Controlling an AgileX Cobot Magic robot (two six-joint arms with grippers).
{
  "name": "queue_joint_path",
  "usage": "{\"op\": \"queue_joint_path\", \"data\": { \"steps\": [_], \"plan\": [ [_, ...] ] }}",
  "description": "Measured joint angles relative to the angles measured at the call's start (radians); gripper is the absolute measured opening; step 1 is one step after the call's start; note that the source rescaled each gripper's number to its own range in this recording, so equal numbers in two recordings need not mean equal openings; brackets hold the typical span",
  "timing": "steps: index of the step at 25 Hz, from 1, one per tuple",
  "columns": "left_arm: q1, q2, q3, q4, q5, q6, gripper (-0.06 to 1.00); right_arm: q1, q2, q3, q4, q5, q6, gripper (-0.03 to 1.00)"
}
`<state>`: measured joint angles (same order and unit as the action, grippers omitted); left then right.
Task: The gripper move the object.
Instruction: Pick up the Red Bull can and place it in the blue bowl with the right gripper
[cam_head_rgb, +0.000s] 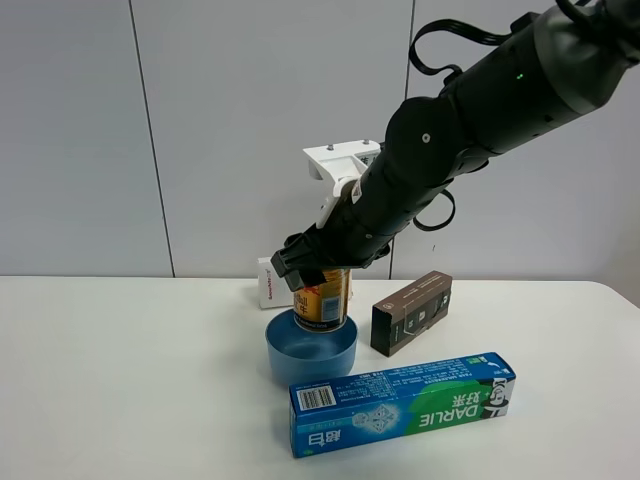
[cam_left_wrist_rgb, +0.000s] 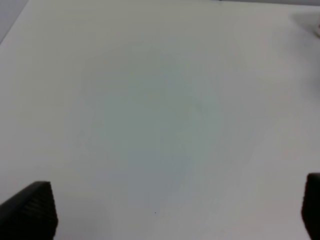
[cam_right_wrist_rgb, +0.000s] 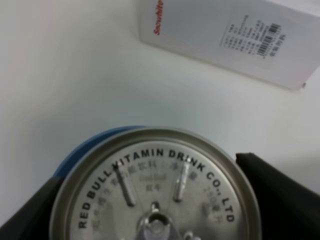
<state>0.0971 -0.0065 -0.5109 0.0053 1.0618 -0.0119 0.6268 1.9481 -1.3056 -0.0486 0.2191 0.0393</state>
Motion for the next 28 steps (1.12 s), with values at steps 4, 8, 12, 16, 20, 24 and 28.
{"op": "queue_joint_path", "data": {
  "steps": [4, 8, 12, 16, 20, 24, 28],
  "plan": [
    [0.0, 0.0, 0.0, 0.0, 0.0, 0.0, 1.0, 0.012, 0.001, 0.0, 0.004, 0.003, -0.011, 0.0],
    [0.0, 0.0, 0.0, 0.0, 0.0, 0.0, 1.0, 0.014, 0.035, 0.0, 0.009, -0.005, -0.011, 0.0],
    [0.0, 0.0, 0.0, 0.0, 0.0, 0.0, 1.0, 0.015, 0.087, 0.0, 0.008, -0.014, -0.012, 0.0],
    [0.0, 0.0, 0.0, 0.0, 0.0, 0.0, 1.0, 0.015, 0.098, 0.0, 0.008, -0.06, -0.012, 0.0],
    [0.0, 0.0, 0.0, 0.0, 0.0, 0.0, 1.0, 0.015, 0.123, 0.0, 0.008, -0.058, -0.012, 0.0],
    [0.0, 0.0, 0.0, 0.0, 0.0, 0.0, 1.0, 0.015, 0.138, 0.0, 0.008, -0.048, -0.012, 0.0],
    [0.0, 0.0, 0.0, 0.0, 0.0, 0.0, 1.0, 0.015, 0.138, 0.0, 0.008, -0.048, -0.012, 0.0]
  ]
}}
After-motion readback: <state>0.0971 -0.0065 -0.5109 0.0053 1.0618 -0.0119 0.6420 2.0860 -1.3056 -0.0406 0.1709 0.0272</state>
